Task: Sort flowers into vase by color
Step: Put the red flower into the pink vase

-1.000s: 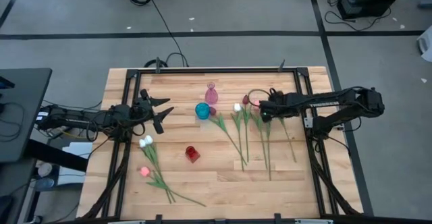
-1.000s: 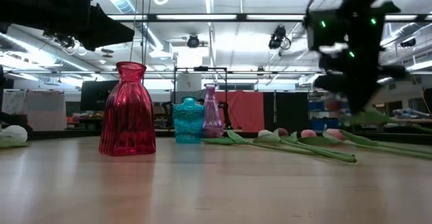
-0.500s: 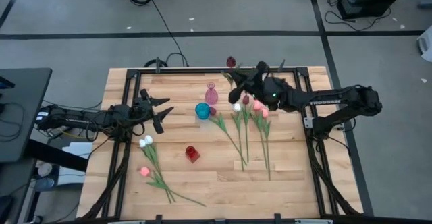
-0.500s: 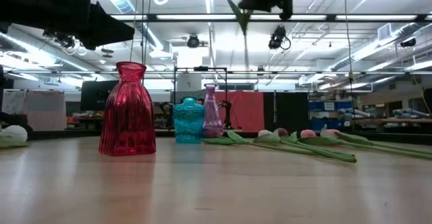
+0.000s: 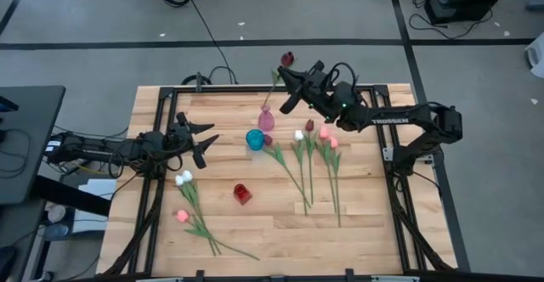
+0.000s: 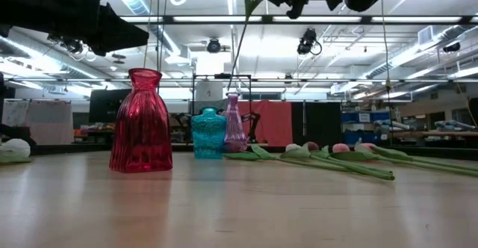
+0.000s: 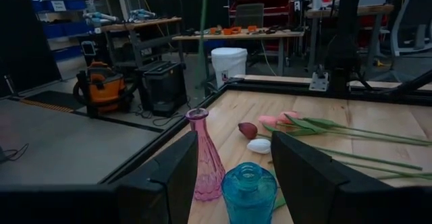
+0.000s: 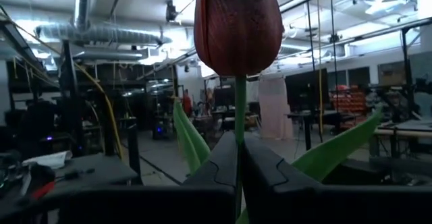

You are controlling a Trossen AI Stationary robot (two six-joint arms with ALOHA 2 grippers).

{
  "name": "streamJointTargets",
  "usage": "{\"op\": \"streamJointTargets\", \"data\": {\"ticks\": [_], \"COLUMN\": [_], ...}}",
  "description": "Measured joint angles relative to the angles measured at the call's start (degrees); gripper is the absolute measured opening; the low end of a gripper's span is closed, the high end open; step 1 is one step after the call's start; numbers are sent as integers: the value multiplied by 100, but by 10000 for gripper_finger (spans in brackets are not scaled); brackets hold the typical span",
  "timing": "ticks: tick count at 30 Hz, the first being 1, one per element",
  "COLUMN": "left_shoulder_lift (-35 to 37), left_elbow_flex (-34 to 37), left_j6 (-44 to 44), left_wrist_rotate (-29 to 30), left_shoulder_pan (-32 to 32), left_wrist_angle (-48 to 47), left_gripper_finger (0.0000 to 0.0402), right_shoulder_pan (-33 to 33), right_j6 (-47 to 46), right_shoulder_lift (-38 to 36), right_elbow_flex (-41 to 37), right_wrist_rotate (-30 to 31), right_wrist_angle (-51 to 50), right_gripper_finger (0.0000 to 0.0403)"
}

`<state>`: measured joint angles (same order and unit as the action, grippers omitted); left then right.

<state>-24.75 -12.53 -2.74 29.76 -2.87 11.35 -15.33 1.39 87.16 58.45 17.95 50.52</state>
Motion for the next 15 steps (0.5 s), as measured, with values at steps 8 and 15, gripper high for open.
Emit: {"op": "streamJointTargets", "data": {"ticks": [8, 15], "left_shoulder_lift": [0, 0], "left_elbow_flex": [0, 0], "left_j6": [0, 0], "left_wrist_rotate": [0, 0], "left_shoulder_pan": [0, 0], "left_wrist_angle": [-7, -12], "left_gripper_finger": [192, 192], "right_shoulder_pan": [-52, -153], "right_j6": [177, -78], "right_shoulder_lift": [-8, 452], "right_elbow_flex": [40, 42], "right_wrist_rotate": [-8, -6], "right_wrist_angle": [-144, -219], "right_gripper_finger": [16, 16]}}
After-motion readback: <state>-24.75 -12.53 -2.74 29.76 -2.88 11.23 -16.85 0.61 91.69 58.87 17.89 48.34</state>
